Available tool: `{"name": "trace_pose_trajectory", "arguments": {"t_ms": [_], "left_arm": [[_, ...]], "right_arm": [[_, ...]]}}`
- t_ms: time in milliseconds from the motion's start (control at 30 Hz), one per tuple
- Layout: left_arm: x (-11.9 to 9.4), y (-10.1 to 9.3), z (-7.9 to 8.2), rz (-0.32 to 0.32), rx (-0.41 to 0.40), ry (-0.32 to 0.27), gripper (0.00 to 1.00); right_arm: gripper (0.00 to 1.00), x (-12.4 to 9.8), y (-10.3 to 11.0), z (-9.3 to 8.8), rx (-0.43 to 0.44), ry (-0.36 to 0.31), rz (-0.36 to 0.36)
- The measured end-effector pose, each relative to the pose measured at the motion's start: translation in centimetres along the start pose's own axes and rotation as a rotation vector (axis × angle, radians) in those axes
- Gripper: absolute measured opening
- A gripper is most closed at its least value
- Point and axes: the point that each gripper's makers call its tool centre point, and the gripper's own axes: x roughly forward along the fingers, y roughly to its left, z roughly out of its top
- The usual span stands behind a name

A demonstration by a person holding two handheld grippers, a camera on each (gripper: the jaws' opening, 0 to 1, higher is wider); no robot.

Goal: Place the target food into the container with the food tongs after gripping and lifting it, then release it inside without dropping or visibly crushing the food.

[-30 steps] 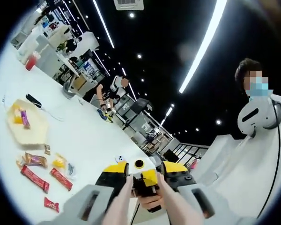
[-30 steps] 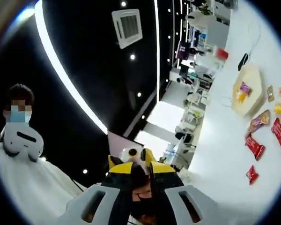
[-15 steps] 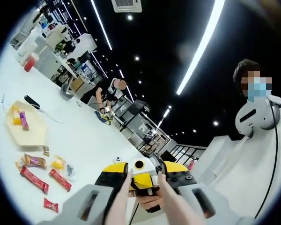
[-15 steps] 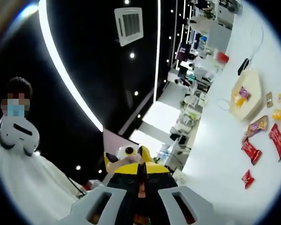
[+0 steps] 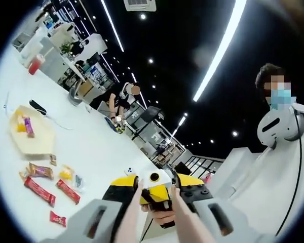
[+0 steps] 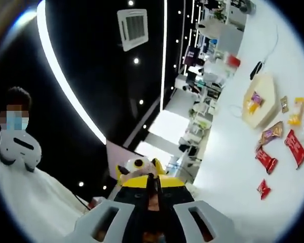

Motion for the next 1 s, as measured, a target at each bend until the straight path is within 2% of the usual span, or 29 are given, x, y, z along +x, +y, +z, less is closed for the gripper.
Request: {"name": "trace_pose_trajectory", "arguments": {"t_ms": [67,167,300,367,433,500,533,667,733,767,833,933,1000], "left_arm": [[-0.3,0.4,0.3,0.011,-0.015,-0.014,0.28],[-0.4,0.2,0.7,-0.012,-0.051,-0.037,0.28],[0.0,0.3,0.4,-0.014,-0.061,-0.029,0.28],[-0.1,0.4,0.4,-0.027,-0.097,-0.040,0.28],[0.1,0.2,-0.3,-0.030,-0.092,-0.007,0.28],[0.1,0.2,-1.4,-0.024,-0.086,0.048,0.29],[0.2,-0.1,-1.3,-0.044,-0.099,0.024,0.28],[-0.5,0.1,-0.8,-0.028,-0.082,-0.004,0.29],[-0.7,0.3,-0.7,-0.024,-0.088,-0.012,0.28],[-0.8,0.3,-0.7,-0.024,-0.090,-0.017,0.28],[-0.9,0.1,-0.5,-0.042,-0.121,-0.033,0.29],[-0.9,0.2,-0.5,-0.043,-0.124,-0.044,0.28],[-0.8,0.3,-0.4,-0.033,-0.120,-0.046,0.28]], "right_arm": [[0.11,-0.3,1.4,0.5,-0.063,-0.022,0.029],[0.14,-0.1,1.7,0.2,-0.111,-0.007,0.016],[0.09,1.2,1.5,-0.9,-0.132,0.022,0.014],[0.03,1.6,1.7,-0.8,-0.134,0.008,0.019],[0.00,1.6,1.1,0.0,-0.141,-0.030,-0.019],[0.00,1.8,1.7,0.2,-0.115,-0.033,0.021],[0.00,2.0,1.6,0.0,-0.113,-0.012,0.012],[0.00,0.9,1.8,-0.1,-0.068,-0.018,0.009],[0.03,0.5,2.0,0.0,-0.088,-0.034,0.004],[0.07,0.6,2.4,-0.1,-0.094,-0.028,0.013],[0.08,0.9,2.5,0.1,-0.139,-0.039,0.016],[0.07,1.1,2.6,0.2,-0.110,-0.034,0.022],[0.12,0.8,3.0,0.2,-0.108,-0.033,0.046]]}}
